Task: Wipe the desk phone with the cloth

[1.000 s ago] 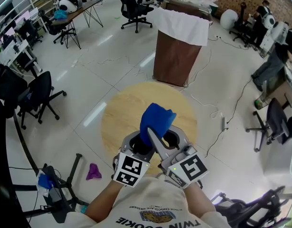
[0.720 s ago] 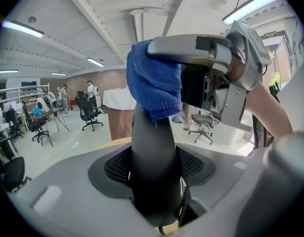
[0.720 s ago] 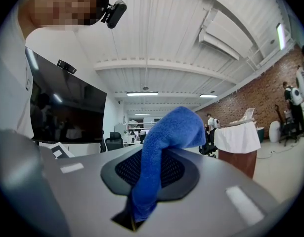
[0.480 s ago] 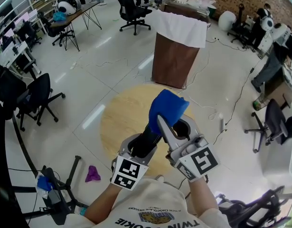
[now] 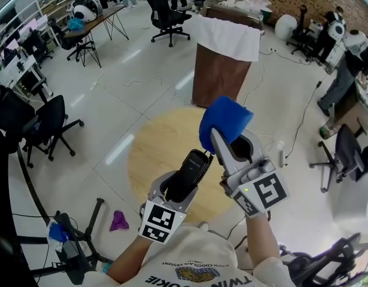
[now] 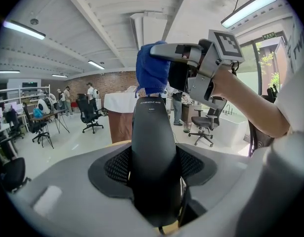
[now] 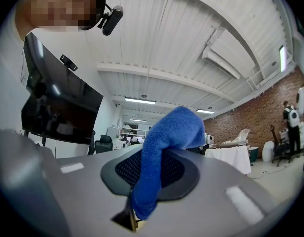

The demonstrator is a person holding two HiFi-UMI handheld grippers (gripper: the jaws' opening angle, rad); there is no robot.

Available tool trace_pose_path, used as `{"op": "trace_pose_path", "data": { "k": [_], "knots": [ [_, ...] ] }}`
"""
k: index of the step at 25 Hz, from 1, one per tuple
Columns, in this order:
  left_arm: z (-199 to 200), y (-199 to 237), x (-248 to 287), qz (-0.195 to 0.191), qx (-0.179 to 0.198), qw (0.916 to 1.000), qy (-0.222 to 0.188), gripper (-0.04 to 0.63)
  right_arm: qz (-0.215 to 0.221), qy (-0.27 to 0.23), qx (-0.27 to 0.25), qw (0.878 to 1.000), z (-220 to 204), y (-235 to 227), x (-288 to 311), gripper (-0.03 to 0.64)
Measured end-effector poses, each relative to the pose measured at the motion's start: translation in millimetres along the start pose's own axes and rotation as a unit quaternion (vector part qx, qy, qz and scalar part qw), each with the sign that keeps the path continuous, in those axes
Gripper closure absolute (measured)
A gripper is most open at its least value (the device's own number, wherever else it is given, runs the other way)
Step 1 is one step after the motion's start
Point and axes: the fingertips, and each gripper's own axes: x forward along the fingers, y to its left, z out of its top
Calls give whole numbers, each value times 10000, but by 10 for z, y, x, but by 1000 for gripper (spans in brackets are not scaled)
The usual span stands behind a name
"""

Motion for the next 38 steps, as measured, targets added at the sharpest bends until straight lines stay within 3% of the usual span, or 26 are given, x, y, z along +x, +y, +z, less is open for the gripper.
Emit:
{"op": "trace_pose_path", "data": {
  "k": [7, 19, 28, 38],
  "knots": [
    [76, -27, -72, -54, -10, 9999, -131, 339, -107, 12, -159, 9998, -21, -180, 25, 557],
    [281, -80, -185, -140, -77, 9990, -407, 339, -128, 165, 33, 9998, -331, -464, -27, 557],
    [430, -66, -268, -98, -80, 9981, -607, 339, 137, 257, 281, 9992, -669, -393, -65, 557],
    [518, -13, -306, -113, -217, 9972, -713, 339, 128, 373, 572, 9976, -983, -368, -147, 557]
  ]
}}
